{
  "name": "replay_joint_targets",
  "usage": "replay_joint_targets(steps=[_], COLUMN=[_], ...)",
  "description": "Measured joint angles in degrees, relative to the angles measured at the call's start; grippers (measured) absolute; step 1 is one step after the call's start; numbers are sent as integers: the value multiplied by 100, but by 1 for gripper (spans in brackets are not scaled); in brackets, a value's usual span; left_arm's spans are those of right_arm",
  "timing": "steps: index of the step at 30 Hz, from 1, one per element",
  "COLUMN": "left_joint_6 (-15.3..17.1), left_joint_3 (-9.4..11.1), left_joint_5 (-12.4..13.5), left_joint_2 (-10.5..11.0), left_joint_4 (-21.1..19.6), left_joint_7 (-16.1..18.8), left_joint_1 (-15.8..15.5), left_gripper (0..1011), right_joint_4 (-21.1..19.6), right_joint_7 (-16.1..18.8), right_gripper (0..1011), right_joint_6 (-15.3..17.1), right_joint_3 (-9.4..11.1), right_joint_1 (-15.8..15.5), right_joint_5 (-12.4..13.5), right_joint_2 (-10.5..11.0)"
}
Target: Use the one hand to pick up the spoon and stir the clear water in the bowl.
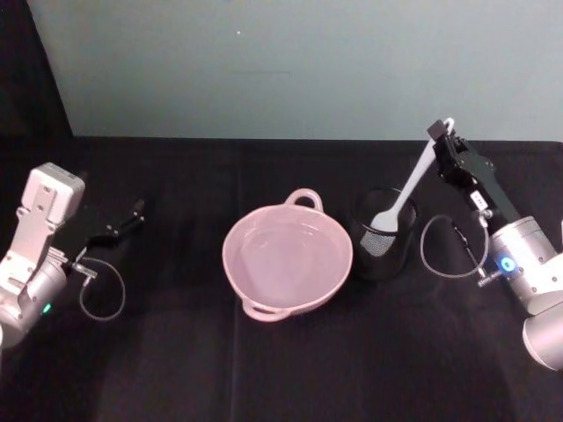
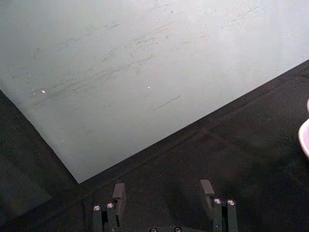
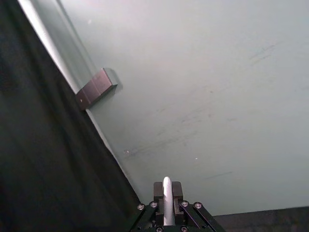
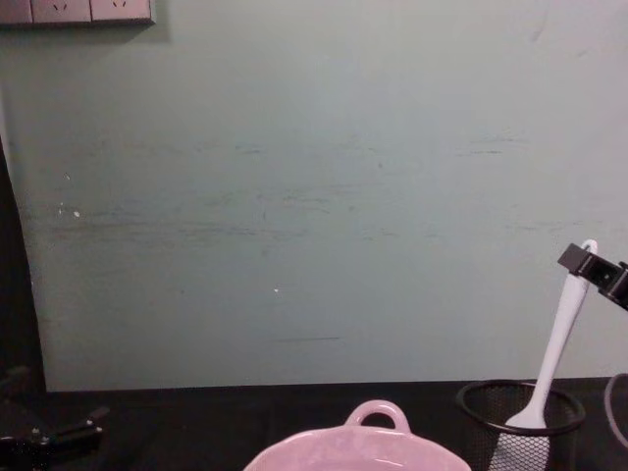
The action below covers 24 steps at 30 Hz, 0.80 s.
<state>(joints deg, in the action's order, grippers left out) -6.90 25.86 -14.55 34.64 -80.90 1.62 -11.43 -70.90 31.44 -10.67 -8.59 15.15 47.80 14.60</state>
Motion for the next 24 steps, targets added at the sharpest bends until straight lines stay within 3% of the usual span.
replay_joint_targets(steps=[9,24], left_joint_6=[0,0], left_joint_3=[0,0], left_joint_5=[0,0], left_joint_2=[0,0], left_joint_4=[0,0], left_joint_7=[0,0], left_joint_1=[0,0], left_gripper=[1011,1011], right_joint_4=[195,398], right_joint_7=[52,-34], right_gripper=[113,113], right_joint_6=[75,97], right_joint_3=[22,-171], right_joint_1=[48,165], right_joint_5=[347,304], right_joint_2=[-52,-7])
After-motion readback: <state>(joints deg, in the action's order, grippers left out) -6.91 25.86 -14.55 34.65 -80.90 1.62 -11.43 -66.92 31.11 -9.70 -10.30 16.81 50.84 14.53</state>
